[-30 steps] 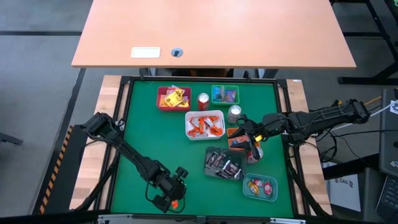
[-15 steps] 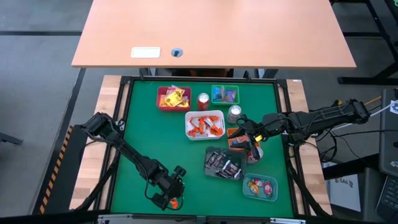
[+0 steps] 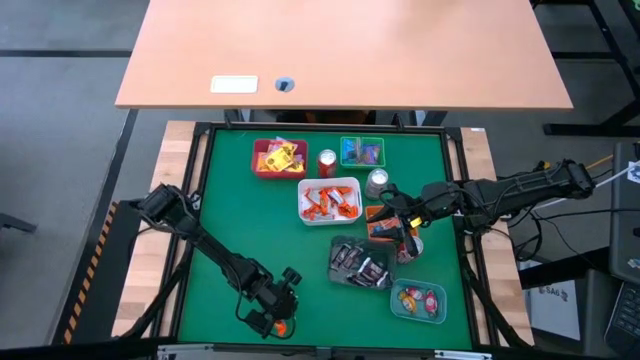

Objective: Sort candy
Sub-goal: Put the light blue candy into the orange bin

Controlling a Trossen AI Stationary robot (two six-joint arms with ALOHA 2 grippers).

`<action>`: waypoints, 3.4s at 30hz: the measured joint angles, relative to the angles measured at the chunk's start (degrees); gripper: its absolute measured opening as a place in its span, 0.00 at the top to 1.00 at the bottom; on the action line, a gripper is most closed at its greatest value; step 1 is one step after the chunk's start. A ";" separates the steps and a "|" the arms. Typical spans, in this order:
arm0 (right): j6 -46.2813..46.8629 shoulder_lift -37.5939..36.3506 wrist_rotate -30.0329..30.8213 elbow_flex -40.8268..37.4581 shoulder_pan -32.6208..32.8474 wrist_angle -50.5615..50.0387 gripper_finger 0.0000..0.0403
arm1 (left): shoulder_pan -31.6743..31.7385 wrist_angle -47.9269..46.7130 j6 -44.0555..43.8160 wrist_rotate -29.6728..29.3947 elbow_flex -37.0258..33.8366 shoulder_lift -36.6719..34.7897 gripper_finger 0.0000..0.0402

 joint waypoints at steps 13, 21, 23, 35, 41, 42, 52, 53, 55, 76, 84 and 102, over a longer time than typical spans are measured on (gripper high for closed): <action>0.00 0.00 0.00 0.00 0.00 -0.15 0.56 | 0.14 0.68 -0.64 0.01 -0.02 0.06 0.99; 0.00 0.00 0.00 0.00 -0.02 -0.04 0.56 | 2.01 0.44 -1.93 -1.07 -0.24 -1.95 0.99; 0.00 0.00 0.02 0.00 -0.02 0.17 0.56 | 3.16 0.74 -1.93 -1.18 -0.24 -3.61 1.00; 0.00 0.13 0.11 0.00 -0.02 1.54 0.56 | 13.43 8.72 -1.57 -14.71 -0.15 -11.96 1.00; 0.00 0.13 4.27 0.00 -0.02 4.04 0.56 | 18.47 23.50 -1.61 -16.02 -0.15 -12.22 1.00; 0.01 0.21 4.88 0.00 -0.02 4.84 0.56 | 19.15 25.32 -1.61 -16.04 -0.13 -12.22 1.00; -0.16 2.61 5.49 -0.01 -0.01 13.45 0.56 | 22.56 41.44 -1.52 -15.97 -0.13 -12.22 1.00; -0.17 2.84 5.49 -0.02 -0.02 14.39 0.56 | 22.67 42.74 -1.51 -16.00 -0.13 -12.22 1.00; -0.18 3.33 5.49 -0.02 -0.02 16.00 0.56 | 22.85 44.76 -1.51 -16.00 -0.13 -12.22 1.00; -7.08 3.69 5.45 -0.02 0.00 19.93 0.69 | 23.07 52.46 -1.38 -15.97 -0.13 -12.22 1.00; -7.69 3.69 4.96 -0.02 0.00 20.05 0.95 | 23.07 52.46 -1.41 -16.02 -0.13 -12.22 1.00; -8.15 3.67 4.97 -0.02 -0.02 20.35 0.99 | 23.16 52.46 -1.49 -15.93 -0.13 -12.22 0.92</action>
